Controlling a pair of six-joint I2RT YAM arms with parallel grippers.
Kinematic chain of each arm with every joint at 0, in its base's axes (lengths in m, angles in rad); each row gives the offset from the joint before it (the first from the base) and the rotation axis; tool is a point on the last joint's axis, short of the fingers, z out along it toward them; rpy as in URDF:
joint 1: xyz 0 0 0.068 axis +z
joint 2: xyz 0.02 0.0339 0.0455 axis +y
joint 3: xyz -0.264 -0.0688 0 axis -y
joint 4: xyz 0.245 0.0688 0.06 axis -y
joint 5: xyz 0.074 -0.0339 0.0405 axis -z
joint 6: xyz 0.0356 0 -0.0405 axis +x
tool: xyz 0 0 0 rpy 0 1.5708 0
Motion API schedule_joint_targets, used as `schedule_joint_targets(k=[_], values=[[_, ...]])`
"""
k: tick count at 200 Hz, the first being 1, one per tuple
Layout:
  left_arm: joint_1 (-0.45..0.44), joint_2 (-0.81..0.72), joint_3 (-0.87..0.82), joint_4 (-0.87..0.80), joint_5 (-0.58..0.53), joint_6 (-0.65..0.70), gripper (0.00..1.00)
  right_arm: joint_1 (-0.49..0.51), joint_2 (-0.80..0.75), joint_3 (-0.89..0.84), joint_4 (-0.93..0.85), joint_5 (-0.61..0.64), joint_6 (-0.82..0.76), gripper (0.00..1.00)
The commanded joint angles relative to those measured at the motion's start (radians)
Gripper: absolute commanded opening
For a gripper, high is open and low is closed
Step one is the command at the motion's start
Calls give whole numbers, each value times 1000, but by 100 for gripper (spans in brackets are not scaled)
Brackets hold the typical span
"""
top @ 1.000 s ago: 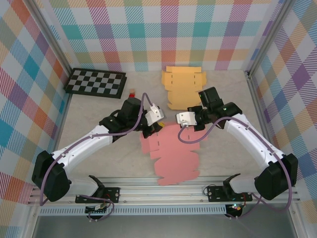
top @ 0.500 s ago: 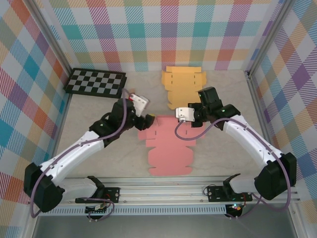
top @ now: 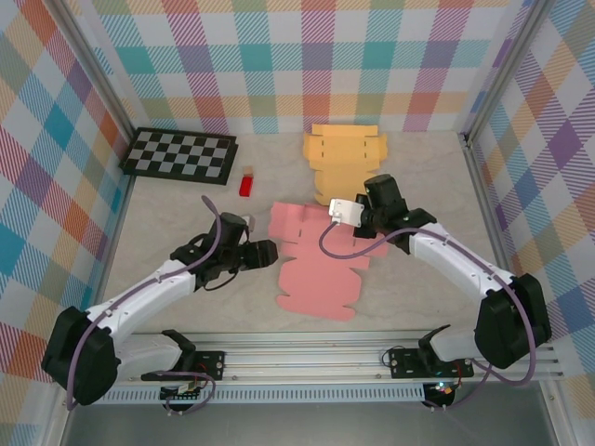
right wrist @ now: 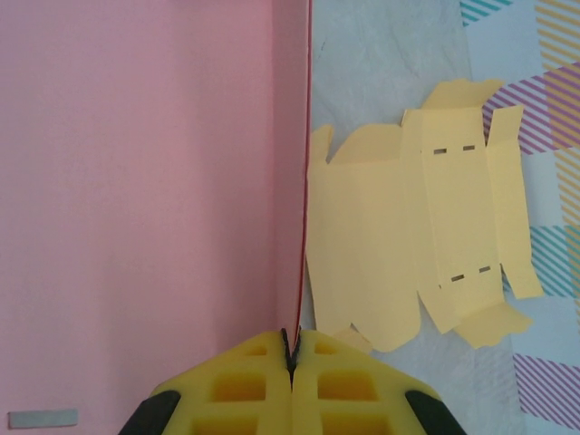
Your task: Fold the paper box
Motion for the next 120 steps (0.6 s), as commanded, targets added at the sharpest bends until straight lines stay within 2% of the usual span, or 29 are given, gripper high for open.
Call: schedule_joint_targets(k=[1, 23, 55, 82, 101, 120], values=[[-7, 66, 4, 155, 94, 20, 69, 7, -35, -14, 44, -50, 39, 0], [-8, 132, -2, 244, 124, 32, 70, 7, -39, -10, 22, -92, 52, 0], [-17, 186, 12, 281, 126, 38, 70, 6, -43, -14, 7, -114, 61, 0], [-55, 212, 30, 271, 123, 36, 58, 6, -42, -10, -1, -109, 72, 0], [-78, 224, 38, 247, 106, 31, 55, 7, -42, -8, 2, -98, 82, 0], [-92, 225, 45, 218, 73, 23, 45, 7, -45, -8, 2, -85, 93, 0]])
